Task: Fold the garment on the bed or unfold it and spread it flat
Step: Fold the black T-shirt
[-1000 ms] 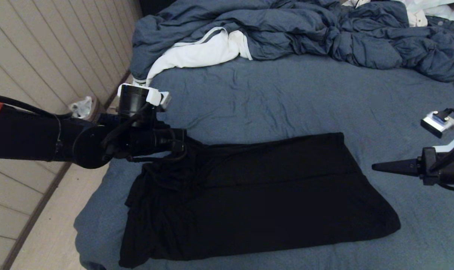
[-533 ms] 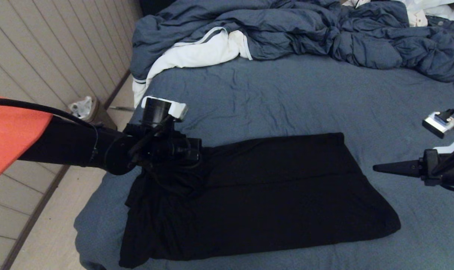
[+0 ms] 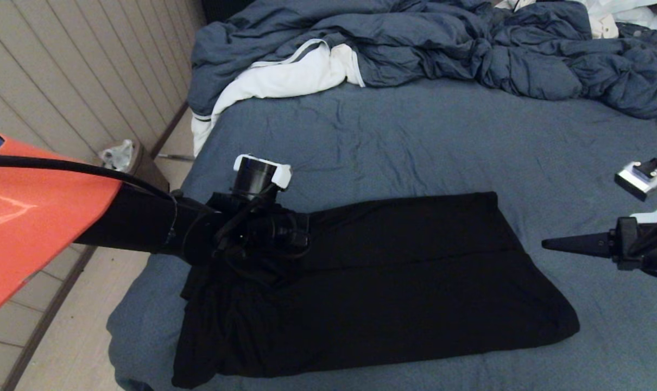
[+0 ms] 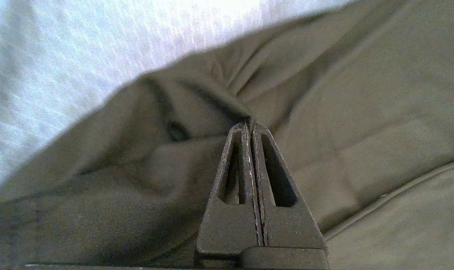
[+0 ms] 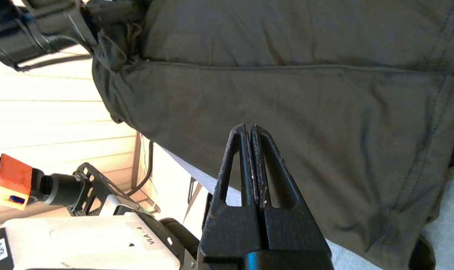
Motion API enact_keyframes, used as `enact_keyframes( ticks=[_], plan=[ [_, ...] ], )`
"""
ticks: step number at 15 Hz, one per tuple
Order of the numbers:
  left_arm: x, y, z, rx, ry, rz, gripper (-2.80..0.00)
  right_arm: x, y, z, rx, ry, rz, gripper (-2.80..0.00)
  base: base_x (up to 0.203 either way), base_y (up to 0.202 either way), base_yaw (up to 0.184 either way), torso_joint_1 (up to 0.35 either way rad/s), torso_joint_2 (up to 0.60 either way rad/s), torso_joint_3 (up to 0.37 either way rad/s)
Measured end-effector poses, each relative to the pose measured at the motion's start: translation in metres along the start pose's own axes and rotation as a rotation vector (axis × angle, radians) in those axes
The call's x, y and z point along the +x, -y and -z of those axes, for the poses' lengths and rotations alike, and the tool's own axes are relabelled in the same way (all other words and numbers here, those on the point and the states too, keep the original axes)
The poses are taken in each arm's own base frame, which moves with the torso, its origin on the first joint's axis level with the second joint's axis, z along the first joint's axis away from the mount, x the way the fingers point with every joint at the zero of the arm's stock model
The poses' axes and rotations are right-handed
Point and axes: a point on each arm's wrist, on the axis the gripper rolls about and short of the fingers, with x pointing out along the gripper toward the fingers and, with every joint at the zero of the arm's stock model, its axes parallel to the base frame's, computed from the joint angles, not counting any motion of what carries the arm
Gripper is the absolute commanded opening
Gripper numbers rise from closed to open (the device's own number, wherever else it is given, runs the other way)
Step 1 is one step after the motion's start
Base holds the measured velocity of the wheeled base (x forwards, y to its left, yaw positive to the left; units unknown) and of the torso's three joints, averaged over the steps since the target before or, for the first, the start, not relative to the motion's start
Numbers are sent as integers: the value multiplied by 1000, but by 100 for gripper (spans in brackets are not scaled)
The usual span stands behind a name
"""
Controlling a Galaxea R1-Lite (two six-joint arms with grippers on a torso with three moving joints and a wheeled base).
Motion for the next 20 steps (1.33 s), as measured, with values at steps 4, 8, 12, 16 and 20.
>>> enact_keyframes(
  ticks=[4, 8, 12, 16, 20],
  plan=[
    [-19, 3, -31, -5, 116, -57, -280, 0, 0, 1, 1, -1, -1, -280, 0, 0, 0, 0, 0, 0],
    [-39, -10, -54, -28, 173, -94, -280, 0, 0, 1, 0, -1, -2, -280, 0, 0, 0, 0, 0, 0],
    [-39, -16, -48, -31, 157, -104, -280, 0, -1, 1, 1, -2, -2, -280, 0, 0, 0, 0, 0, 0],
    [-32, 8, -21, 5, 74, -52, -280, 0, -1, 1, -2, -2, -2, -280, 0, 0, 0, 0, 0, 0],
    [-20, 21, -1, 25, 9, -28, -280, 0, -1, 2, -1, -2, -2, -280, 0, 0, 0, 0, 0, 0]
  ],
)
